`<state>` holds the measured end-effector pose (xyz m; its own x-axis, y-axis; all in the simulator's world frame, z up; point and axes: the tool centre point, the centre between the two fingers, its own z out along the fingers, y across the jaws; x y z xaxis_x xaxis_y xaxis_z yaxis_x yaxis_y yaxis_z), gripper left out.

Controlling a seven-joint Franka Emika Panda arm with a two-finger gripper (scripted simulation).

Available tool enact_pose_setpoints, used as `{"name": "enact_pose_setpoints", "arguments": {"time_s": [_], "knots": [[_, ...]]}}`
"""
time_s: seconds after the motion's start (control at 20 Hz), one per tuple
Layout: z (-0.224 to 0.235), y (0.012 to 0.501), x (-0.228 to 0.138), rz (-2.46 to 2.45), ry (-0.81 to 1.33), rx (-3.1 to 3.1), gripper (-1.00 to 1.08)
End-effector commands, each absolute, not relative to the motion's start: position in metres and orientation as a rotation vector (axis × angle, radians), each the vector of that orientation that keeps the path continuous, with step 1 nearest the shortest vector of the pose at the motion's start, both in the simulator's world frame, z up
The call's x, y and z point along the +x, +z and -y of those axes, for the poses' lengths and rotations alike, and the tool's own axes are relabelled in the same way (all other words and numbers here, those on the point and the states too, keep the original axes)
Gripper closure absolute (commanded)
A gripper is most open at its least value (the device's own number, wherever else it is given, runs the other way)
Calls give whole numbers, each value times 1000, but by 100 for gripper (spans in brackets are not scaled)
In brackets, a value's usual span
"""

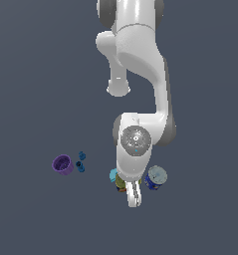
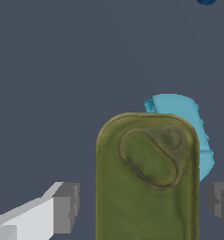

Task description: Pick up a designated object from a clutter of objects.

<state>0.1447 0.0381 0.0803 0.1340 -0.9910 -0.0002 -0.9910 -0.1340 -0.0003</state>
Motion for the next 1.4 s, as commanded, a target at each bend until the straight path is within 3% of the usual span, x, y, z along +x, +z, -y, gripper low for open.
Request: {"name": "enact_pose_setpoints", "arguments": {"time_s": [0.0,0.35,0.4,1.35], "knots": [[-38,67,144,-2069,0,-2365,-92],[-38,58,146,-2069,0,-2364,-92],[-38,58,146,-2069,0,-2364,108],[-39,69,136,-2069,1,-2364,108]]}}
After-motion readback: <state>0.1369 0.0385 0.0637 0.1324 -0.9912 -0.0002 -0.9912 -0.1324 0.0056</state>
